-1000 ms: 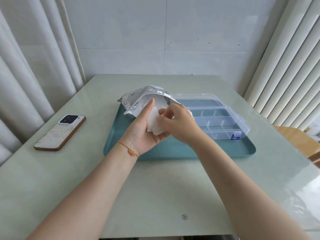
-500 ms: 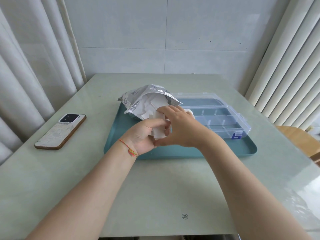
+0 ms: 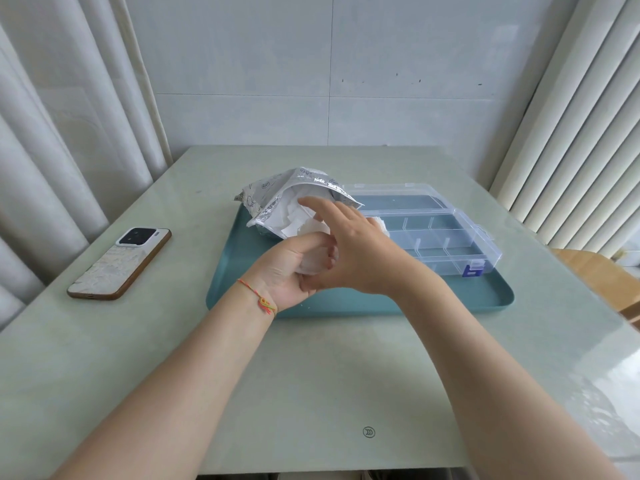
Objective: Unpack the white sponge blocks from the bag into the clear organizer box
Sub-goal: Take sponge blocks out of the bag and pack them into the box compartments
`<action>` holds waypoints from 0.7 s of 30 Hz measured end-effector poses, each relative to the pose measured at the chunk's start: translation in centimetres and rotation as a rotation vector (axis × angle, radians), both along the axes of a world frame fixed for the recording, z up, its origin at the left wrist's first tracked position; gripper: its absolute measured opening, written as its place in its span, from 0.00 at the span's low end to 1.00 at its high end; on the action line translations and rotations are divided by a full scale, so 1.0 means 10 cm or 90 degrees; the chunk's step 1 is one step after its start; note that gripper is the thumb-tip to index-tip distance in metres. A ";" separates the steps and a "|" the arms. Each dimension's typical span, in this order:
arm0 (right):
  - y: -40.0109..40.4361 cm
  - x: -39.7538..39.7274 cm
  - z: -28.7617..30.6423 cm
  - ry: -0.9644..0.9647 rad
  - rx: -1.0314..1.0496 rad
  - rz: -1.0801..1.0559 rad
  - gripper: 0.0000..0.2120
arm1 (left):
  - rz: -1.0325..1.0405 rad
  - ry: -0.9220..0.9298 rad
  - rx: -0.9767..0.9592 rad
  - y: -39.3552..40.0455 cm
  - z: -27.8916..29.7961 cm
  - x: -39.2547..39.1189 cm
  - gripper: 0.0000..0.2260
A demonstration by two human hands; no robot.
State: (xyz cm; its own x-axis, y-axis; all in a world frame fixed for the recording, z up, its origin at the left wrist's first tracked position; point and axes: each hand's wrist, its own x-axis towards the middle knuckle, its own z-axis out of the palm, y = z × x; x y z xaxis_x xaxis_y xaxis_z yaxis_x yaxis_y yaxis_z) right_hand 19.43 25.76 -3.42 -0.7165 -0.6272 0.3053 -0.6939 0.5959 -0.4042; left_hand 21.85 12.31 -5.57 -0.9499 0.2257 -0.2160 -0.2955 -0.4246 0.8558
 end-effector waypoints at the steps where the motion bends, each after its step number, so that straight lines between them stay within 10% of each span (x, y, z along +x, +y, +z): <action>1: 0.00 0.00 0.00 0.000 0.008 0.003 0.48 | 0.005 0.002 0.006 0.00 0.01 0.00 0.06; 21: -0.04 0.02 0.01 -0.031 -0.040 0.050 0.46 | 0.009 0.024 0.033 -0.03 0.00 -0.01 0.05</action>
State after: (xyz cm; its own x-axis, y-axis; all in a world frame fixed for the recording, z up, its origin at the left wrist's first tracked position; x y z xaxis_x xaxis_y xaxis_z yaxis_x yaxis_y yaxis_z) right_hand 19.66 25.36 -3.37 -0.6811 -0.6626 0.3115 -0.7159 0.5135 -0.4731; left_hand 21.75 12.02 -5.58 -0.9604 0.2220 -0.1682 -0.2568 -0.4722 0.8432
